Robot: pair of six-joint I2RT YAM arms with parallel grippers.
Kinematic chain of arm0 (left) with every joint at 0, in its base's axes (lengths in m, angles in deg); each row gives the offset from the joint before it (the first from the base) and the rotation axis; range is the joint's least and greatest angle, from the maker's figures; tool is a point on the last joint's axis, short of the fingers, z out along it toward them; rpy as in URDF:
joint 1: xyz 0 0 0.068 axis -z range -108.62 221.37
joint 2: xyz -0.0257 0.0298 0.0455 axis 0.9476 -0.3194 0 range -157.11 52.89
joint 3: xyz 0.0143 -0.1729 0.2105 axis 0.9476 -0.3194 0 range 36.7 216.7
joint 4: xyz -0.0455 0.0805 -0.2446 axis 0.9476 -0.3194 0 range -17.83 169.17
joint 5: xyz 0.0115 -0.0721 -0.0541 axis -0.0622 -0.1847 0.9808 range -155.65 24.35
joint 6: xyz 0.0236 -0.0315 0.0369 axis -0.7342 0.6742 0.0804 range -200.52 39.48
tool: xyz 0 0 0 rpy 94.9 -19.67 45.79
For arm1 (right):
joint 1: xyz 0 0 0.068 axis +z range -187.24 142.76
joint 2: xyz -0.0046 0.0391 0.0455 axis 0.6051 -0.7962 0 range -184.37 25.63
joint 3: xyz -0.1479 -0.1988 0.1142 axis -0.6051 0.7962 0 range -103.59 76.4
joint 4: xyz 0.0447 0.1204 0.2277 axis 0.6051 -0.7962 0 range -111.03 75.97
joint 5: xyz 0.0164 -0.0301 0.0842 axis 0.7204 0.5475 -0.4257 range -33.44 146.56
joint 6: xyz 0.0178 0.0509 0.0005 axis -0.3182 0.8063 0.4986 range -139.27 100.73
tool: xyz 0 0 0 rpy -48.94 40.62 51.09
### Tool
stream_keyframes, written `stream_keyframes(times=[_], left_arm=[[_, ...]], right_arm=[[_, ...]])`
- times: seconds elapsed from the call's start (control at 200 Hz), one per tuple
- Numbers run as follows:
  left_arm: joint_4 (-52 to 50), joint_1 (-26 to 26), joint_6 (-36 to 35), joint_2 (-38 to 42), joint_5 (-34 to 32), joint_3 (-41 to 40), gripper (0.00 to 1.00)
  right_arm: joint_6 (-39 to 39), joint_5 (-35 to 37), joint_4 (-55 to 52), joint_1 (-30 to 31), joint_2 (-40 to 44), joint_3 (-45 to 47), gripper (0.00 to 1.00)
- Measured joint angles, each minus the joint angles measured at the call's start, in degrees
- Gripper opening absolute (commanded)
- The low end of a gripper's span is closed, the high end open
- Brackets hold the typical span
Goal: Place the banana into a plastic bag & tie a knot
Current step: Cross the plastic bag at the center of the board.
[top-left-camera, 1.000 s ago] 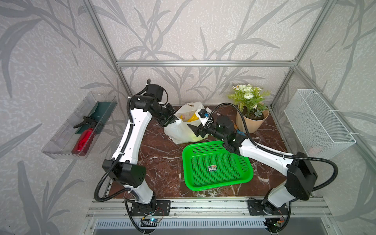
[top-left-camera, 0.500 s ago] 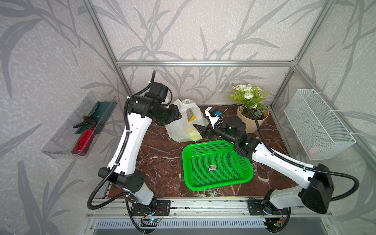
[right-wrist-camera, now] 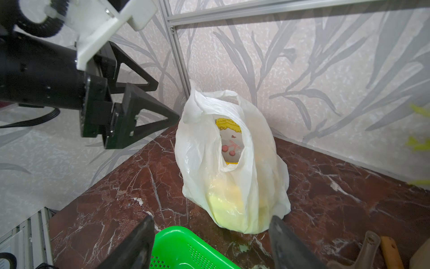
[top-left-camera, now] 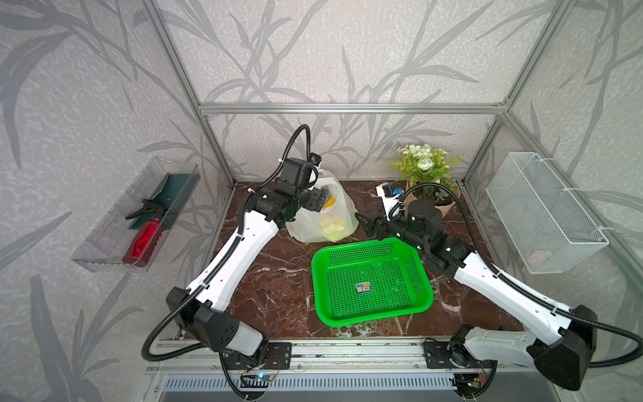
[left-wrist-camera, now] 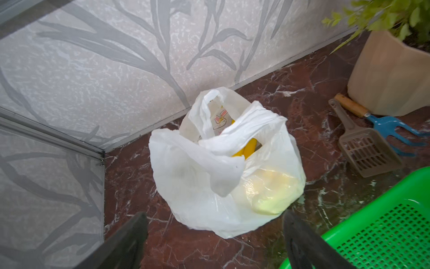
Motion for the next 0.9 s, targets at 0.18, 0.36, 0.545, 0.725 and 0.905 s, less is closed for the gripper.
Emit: stream_keyframes(times=[0.18, 0.36, 0.545, 0.725, 0.905], left_arm=[[-2.45, -2.36, 0.63, -6.97, 0.90, 6.01, 0.84], [-4.02, -4.09, 4.24, -9.18, 1.90, 9.84, 0.65], [-5.88, -4.15, 7.54, -10.34, 3.89, 11.10, 0.69], [-8.96, -4.11, 12.26, -10.47, 6.05, 11.69, 0.72], [-10.12, -4.13, 15.58, -10.47, 7.48, 11.67, 0.65]], right_arm=[[2.56, -0.39, -2.93, -0.92, -0.02, -1.70, 0.75], [3.72, -1.01, -3.17, -1.07, -0.39, -2.93, 0.75], [4.44, -1.25, -3.21, -1.09, -1.64, -3.39, 0.75], [4.81, -1.25, -3.19, -1.07, -2.45, -3.69, 0.74], [5.01, -1.27, -3.17, -1.07, -2.97, -3.76, 0.74]])
